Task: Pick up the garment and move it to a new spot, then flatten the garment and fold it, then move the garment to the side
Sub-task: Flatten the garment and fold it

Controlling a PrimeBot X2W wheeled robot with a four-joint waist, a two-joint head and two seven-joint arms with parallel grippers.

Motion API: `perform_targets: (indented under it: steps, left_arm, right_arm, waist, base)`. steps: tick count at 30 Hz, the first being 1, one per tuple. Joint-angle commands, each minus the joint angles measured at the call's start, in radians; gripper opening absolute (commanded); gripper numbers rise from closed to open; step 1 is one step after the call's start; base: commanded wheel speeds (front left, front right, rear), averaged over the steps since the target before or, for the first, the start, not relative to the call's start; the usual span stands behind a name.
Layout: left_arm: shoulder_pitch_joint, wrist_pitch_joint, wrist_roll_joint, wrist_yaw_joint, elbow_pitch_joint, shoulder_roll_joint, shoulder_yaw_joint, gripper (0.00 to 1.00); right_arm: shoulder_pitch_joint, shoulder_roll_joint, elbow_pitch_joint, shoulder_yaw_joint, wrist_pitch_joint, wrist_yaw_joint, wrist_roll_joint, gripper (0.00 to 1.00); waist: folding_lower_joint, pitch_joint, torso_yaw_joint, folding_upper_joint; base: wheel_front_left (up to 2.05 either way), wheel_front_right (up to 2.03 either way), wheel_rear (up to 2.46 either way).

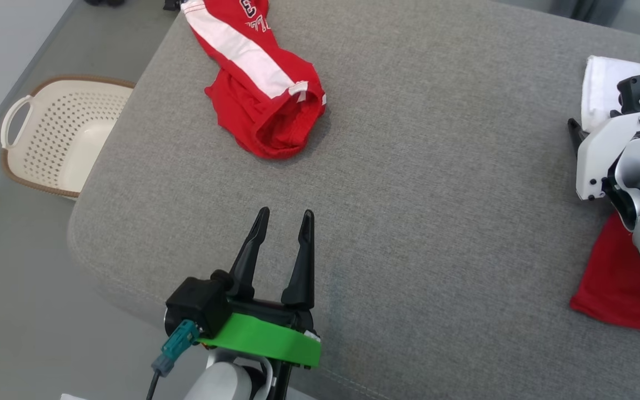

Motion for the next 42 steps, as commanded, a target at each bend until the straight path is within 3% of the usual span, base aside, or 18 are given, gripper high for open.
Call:
perform_targets:
  steps: [1,13,14,15,21,25,29,32,36,39,40,41,42]
  left_arm:
    - [-0.017,0.000,-0.004,0.004,-0.005,0.001,-0.004,1.00]
    - [-0.023,0.000,-0.006,0.013,-0.003,0.001,-0.006,1.00]
    - [-0.024,0.000,-0.007,0.013,-0.002,0.001,-0.005,1.00]
    - [-0.024,0.000,-0.007,0.012,-0.002,0.001,-0.005,1.00]
    - [-0.020,0.000,0.004,0.008,0.011,0.002,0.003,1.00]
    - [-0.012,0.000,0.015,0.004,0.021,0.002,0.017,1.00]
    - [0.004,0.000,0.027,-0.005,0.034,0.002,0.033,1.00]
    - [0.013,0.000,0.037,-0.013,0.045,0.002,0.045,1.00]
    - [0.026,0.000,0.046,-0.022,0.059,0.002,0.059,1.00]
    - [0.038,0.000,0.054,-0.026,0.068,0.002,0.070,1.00]
    - [0.045,0.000,0.055,-0.029,0.072,0.002,0.076,1.00]
    - [0.049,0.000,0.056,-0.032,0.076,0.002,0.080,1.00]
    - [0.053,0.000,0.059,-0.033,0.080,0.002,0.087,1.00]
  right_arm:
    - [-0.024,-0.004,0.022,-0.002,0.006,-0.001,0.016,1.00]
    - [-0.067,-0.018,0.199,-0.045,0.000,-0.002,0.010,1.00]
    - [-0.070,-0.018,0.206,-0.052,0.001,-0.002,0.012,0.56]
    - [-0.071,-0.014,0.213,-0.063,0.001,-0.003,0.015,0.00]
    - [-0.051,0.087,0.188,-0.071,-0.052,0.001,0.084,0.00]
    - [-0.007,0.160,0.086,0.013,-0.065,0.001,0.169,0.00]
    - [0.082,0.189,-0.099,0.177,-0.033,-0.001,0.324,0.00]
    - [0.164,0.152,-0.277,0.360,0.012,0.000,0.454,0.00]
    - [0.238,0.055,-0.482,0.589,0.050,0.000,0.588,0.00]
    - [0.264,-0.012,-0.575,0.711,0.059,0.000,0.665,0.00]
    - [0.261,-0.036,-0.593,0.743,0.037,-0.001,0.667,0.37]
    - [0.261,-0.049,-0.600,0.767,0.026,-0.001,0.673,1.00]
    - [0.260,-0.060,-0.608,0.791,0.004,0.000,0.679,1.00]
  waist:
    - [0.0000,0.044,0.045,-0.0001]
    - [0.0000,0.048,0.048,-0.0001]
    - [0.0000,0.048,0.046,-0.0001]
    - [0.0000,0.047,0.044,-0.0001]
    - [0.0000,0.012,0.021,-0.0001]
    - [0.0000,-0.025,-0.001,-0.0001]
    - [0.0000,-0.070,-0.034,-0.0001]
    - [0.0000,-0.104,-0.060,-0.0001]
    - [0.0000,-0.143,-0.092,-0.0001]
    - [0.0000,-0.169,-0.117,-0.0001]
    - [0.0000,-0.180,-0.128,-0.0001]
    - [0.0000,-0.187,-0.136,-0.0001]
    - [0.0000,-0.199,-0.147,-0.0001]
  base:
    - [0.00,0.00,0.00]
    - [0.00,0.00,0.00]
    - [0.00,0.00,0.00]
    - [0.00,0.00,0.00]
    - [0.00,0.00,0.00]
    - [0.00,0.00,0.00]
    - [0.00,0.00,0.00]
    - [0.00,0.00,0.00]
    - [0.00,0.00,0.00]
    - [0.00,0.00,0.00]
    - [0.00,0.00,0.00]
    - [0.00,0.00,0.00]
    - [0.00,0.00,0.00]
